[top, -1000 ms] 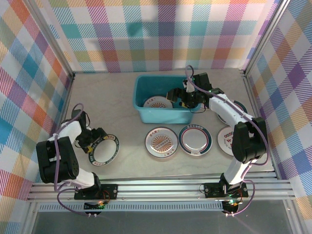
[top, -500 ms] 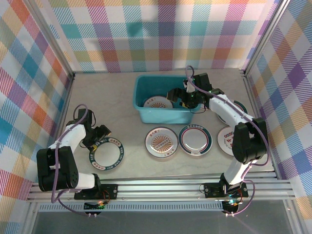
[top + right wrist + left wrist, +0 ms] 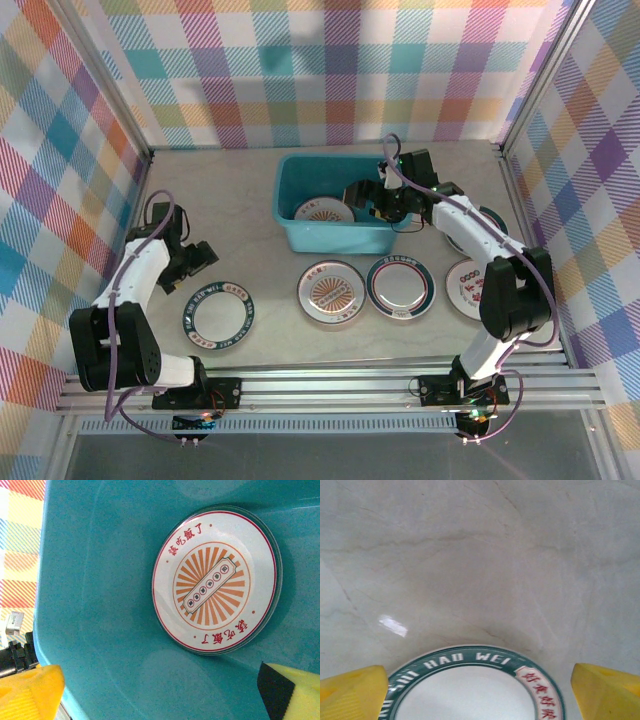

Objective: Place the plates into the plastic bin on the countertop

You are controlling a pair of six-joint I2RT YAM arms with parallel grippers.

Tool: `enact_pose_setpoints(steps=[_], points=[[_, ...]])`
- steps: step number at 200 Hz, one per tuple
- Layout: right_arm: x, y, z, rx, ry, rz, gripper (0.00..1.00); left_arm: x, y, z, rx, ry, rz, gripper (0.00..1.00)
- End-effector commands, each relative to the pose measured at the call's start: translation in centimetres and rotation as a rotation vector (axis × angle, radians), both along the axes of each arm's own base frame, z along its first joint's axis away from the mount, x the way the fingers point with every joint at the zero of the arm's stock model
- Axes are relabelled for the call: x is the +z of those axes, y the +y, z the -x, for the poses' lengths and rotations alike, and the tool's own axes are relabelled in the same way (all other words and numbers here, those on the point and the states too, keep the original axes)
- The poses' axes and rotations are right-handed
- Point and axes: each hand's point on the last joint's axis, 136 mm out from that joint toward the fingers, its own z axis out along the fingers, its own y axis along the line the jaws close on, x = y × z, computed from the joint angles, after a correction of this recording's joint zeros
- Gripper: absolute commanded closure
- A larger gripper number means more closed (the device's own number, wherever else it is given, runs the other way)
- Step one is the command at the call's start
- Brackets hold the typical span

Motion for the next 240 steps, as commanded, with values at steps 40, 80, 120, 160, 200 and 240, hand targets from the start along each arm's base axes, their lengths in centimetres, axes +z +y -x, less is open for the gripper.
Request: enact_pose_setpoints(steps=[40, 80, 120, 160, 200, 240], points=[[0.7, -0.2, 1.1, 0.016, -0.017, -0.006, 0.01, -3.0, 0.5, 2.2, -0.110, 0.175, 0.027, 0.05], [0.8, -0.5, 1.5, 0.014, -0.023, 0.003, 0.01, -4.2, 0.4, 1.9, -0.136, 0.191, 0.040, 0.05], [0.8, -0.6, 1.6, 0.017, -0.027, 0.003, 0.01, -4.7, -0.5, 1.6, -0.162, 0.178, 0.095, 0.05], [1.0, -0.5, 1.4, 0.020, -0.030, -0.002, 0.01, -4.9, -1.6, 1.7, -0.177, 0.165, 0.149, 0.05], [2.2, -0.6, 1.2, 0.023, -0.059, 0.005, 0.01, -3.6, -1.8, 1.7, -0.136, 0.144, 0.126, 0.07], [2.3, -0.6, 1.1, 0.022, -0.062, 0.010, 0.01, -1.1, -2.3, 1.3, 0.071, 0.043, 0.139, 0.07]])
